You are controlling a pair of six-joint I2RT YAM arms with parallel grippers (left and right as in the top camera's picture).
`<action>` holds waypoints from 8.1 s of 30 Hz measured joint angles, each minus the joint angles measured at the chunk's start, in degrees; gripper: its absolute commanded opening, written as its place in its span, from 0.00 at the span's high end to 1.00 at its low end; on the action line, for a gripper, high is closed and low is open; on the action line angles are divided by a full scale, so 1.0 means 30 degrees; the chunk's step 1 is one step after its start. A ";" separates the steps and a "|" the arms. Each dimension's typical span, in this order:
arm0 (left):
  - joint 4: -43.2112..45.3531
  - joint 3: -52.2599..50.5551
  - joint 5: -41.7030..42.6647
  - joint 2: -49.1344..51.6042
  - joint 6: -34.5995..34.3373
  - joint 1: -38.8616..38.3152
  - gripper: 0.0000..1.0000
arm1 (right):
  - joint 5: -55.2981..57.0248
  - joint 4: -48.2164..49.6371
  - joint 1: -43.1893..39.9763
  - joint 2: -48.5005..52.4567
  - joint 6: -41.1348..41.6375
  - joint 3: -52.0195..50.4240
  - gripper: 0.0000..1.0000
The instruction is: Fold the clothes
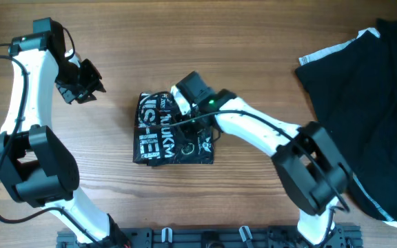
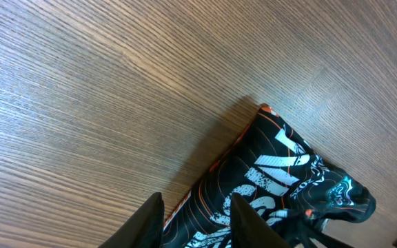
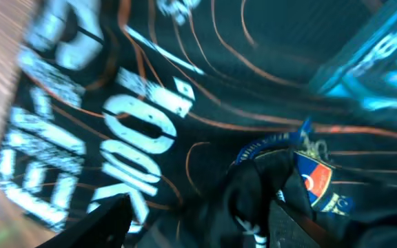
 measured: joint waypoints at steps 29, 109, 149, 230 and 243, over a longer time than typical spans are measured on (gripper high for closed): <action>0.1464 -0.0903 0.0248 -0.0015 0.2630 -0.2871 0.25 | 0.5559 -0.9129 -0.1523 -0.3672 0.5224 -0.0022 0.57; 1.2830 -0.3570 -0.1945 0.0408 -0.1304 1.2473 0.00 | 0.5129 -0.7410 -0.3446 -0.3672 0.6098 -0.0058 0.19; 0.7395 -1.5125 -0.5617 -2.4094 0.1501 -0.6258 0.00 | 0.2623 -0.4306 -1.0324 -2.7576 0.0641 -1.1387 0.00; 2.2418 -3.1474 -0.5639 -3.6610 0.1355 -0.5034 0.00 | 0.4532 0.9938 -1.0324 -3.7645 -0.4947 -2.5063 0.00; 2.2374 -3.1489 -0.4546 -3.6610 0.1355 -0.5034 0.00 | 0.4532 0.9938 -1.0324 -3.7645 -0.4947 -2.5063 0.00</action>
